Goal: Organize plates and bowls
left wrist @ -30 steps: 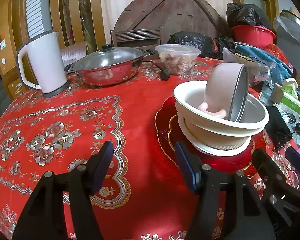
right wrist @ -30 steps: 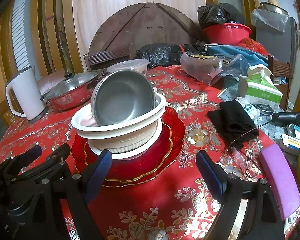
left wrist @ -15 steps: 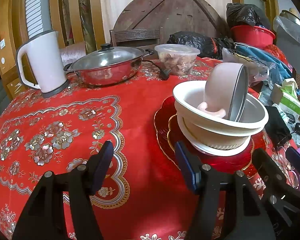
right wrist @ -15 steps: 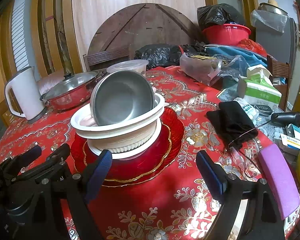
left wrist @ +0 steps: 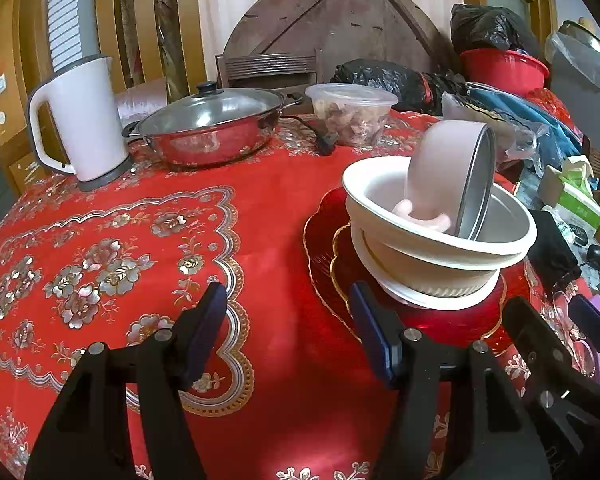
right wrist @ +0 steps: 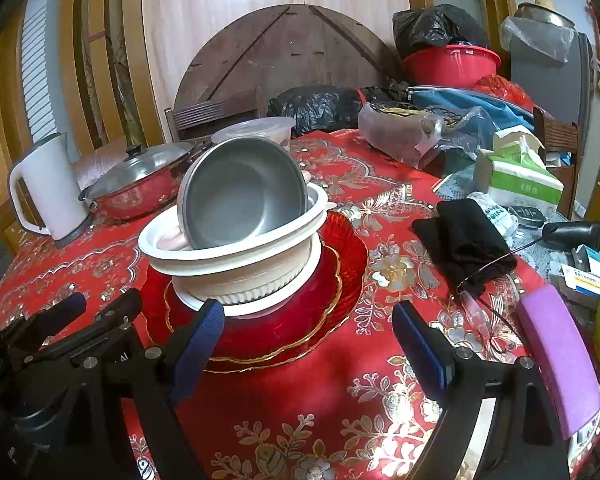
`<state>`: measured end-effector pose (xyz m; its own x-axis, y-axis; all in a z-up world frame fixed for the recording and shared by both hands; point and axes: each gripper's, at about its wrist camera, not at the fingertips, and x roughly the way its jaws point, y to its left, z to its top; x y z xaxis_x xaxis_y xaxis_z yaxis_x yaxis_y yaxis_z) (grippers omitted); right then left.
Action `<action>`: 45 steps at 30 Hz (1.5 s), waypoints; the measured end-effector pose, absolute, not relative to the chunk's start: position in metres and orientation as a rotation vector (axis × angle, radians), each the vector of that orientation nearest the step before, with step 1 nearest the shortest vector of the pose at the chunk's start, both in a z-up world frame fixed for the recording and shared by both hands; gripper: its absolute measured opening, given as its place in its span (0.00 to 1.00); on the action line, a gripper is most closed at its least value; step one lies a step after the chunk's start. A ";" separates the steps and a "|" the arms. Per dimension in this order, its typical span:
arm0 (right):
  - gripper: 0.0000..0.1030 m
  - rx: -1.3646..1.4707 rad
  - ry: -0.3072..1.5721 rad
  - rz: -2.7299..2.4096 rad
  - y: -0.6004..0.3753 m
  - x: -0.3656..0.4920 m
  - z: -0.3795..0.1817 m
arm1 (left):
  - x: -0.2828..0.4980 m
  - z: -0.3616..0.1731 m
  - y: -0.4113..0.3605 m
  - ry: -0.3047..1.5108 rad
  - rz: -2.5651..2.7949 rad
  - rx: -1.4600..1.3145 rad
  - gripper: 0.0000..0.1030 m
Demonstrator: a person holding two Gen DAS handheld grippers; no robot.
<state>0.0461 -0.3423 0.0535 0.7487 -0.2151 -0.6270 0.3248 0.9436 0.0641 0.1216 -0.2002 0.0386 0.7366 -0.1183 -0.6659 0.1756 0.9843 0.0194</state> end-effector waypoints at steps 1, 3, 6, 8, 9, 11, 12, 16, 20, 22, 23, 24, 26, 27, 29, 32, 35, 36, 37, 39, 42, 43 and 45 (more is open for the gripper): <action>0.85 0.175 0.663 -0.297 -0.343 0.046 0.053 | 0.122 0.039 -0.200 0.721 -0.163 0.084 0.61; 0.85 0.177 0.663 -0.296 -0.343 0.046 0.053 | 0.120 0.040 -0.201 0.707 -0.158 0.093 0.61; 0.85 0.177 0.662 -0.295 -0.343 0.047 0.053 | 0.119 0.041 -0.203 0.698 -0.157 0.100 0.61; 0.85 0.176 0.660 -0.296 -0.343 0.047 0.053 | 0.120 0.040 -0.202 0.699 -0.159 0.097 0.61; 0.85 0.176 0.660 -0.296 -0.344 0.047 0.052 | 0.120 0.041 -0.202 0.701 -0.160 0.098 0.61; 0.85 0.178 0.661 -0.293 -0.344 0.047 0.053 | 0.121 0.040 -0.201 0.706 -0.164 0.093 0.61; 0.85 0.181 0.659 -0.291 -0.344 0.047 0.053 | 0.121 0.041 -0.201 0.706 -0.165 0.091 0.61; 0.85 0.179 0.656 -0.291 -0.343 0.047 0.052 | 0.120 0.041 -0.202 0.697 -0.162 0.096 0.61; 0.85 0.179 0.651 -0.289 -0.342 0.047 0.053 | 0.120 0.042 -0.202 0.693 -0.167 0.091 0.61; 0.85 0.180 0.651 -0.289 -0.342 0.047 0.053 | 0.120 0.042 -0.201 0.689 -0.172 0.088 0.61; 0.85 0.181 0.651 -0.289 -0.342 0.047 0.053 | 0.119 0.042 -0.201 0.687 -0.173 0.088 0.61; 0.85 0.183 0.650 -0.288 -0.342 0.046 0.054 | 0.119 0.042 -0.201 0.684 -0.173 0.089 0.61; 0.85 0.190 0.647 -0.285 -0.342 0.045 0.054 | 0.119 0.042 -0.202 0.676 -0.175 0.091 0.61; 0.85 0.193 0.645 -0.284 -0.343 0.045 0.054 | 0.118 0.043 -0.202 0.671 -0.178 0.089 0.61; 0.85 0.197 0.638 -0.283 -0.343 0.044 0.055 | 0.118 0.044 -0.202 0.664 -0.187 0.083 0.61; 0.85 0.192 0.630 -0.282 -0.342 0.043 0.057 | 0.119 0.045 -0.202 0.655 -0.187 0.080 0.61; 0.85 0.195 0.627 -0.279 -0.342 0.042 0.057 | 0.121 0.044 -0.200 0.673 -0.194 0.071 0.63; 0.85 0.198 0.626 -0.278 -0.342 0.042 0.057 | 0.122 0.043 -0.199 0.684 -0.197 0.063 0.65; 0.85 0.201 0.625 -0.277 -0.342 0.042 0.057 | 0.124 0.042 -0.199 0.690 -0.197 0.059 0.71; 0.85 0.199 0.625 -0.277 -0.342 0.042 0.057 | 0.125 0.041 -0.199 0.690 -0.186 0.067 0.80; 0.85 0.202 0.623 -0.277 -0.343 0.041 0.057 | 0.124 0.042 -0.199 0.681 -0.176 0.075 0.81; 0.85 0.202 0.621 -0.276 -0.343 0.041 0.057 | 0.123 0.042 -0.199 0.673 -0.176 0.077 0.81; 0.85 0.202 0.621 -0.276 -0.344 0.041 0.057 | 0.121 0.043 -0.200 0.661 -0.168 0.088 0.81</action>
<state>0.0413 -0.3436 0.0569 0.7785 -0.1933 -0.5971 0.3137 0.9439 0.1035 0.1214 -0.1997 0.0434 0.7764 -0.1274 -0.6172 0.1831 0.9827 0.0274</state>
